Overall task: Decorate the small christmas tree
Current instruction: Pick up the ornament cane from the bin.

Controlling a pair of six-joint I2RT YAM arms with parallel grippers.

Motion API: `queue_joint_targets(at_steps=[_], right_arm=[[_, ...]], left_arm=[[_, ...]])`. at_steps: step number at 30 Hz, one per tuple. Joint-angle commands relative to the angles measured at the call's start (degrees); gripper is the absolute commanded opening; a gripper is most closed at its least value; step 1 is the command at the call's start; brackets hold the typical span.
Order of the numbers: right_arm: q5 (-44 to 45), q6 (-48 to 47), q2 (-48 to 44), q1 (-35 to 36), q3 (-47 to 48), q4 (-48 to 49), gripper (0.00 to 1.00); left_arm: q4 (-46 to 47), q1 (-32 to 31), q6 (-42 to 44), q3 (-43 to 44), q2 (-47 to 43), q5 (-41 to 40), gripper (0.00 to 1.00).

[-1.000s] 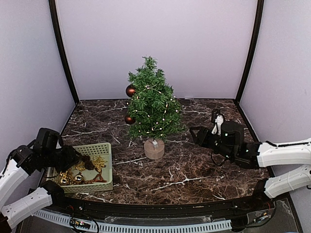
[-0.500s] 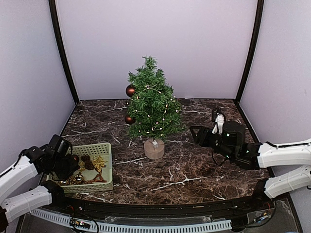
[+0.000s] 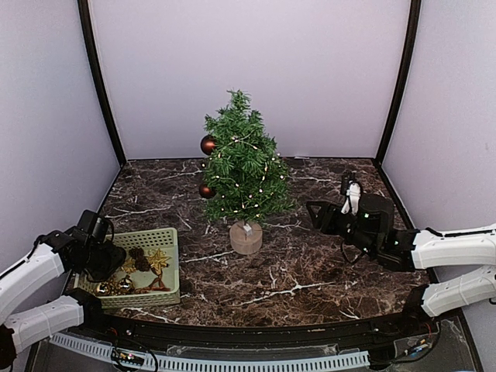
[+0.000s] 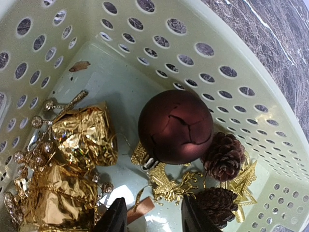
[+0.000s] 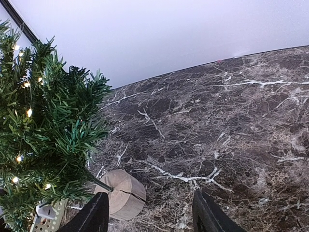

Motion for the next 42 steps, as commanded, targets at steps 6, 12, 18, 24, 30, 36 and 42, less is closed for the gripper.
queue_joint_targets(at_steps=[6,12,18,24,30,36,42], right_arm=[[-0.24,0.47,0.17,-0.82,-0.19,2.32,0.59],[-0.30,1.03,0.43,-0.98,-0.31,2.32,0.59],[-0.59,1.30,0.48,-1.06,-0.27,2.35,0.59],[-0.50,1.64,0.13,-1.05,-0.52,2.32,0.59],[-0.60,1.62,0.29,-1.07,-0.21,2.39,0.59],[-0.92,1.72,0.83,-1.07,0.21,2.45,0.59],[-1.26,1.35,0.72,-1.07,0.76,1.82,0.59]], left_arm=[[4.85,4.22,4.16,-3.67,2.67,2.64,0.33],[6.10,5.32,4.38,-5.50,2.39,3.51,0.22],[7.37,6.92,5.35,-6.56,1.55,3.52,0.15],[7.54,7.27,7.02,-4.35,1.04,4.46,0.00],[3.30,7.23,9.49,2.63,-0.58,2.87,0.00],[-0.20,7.23,11.53,8.29,-0.70,3.82,0.00],[-3.20,7.27,14.72,13.73,-0.86,5.36,0.00]])
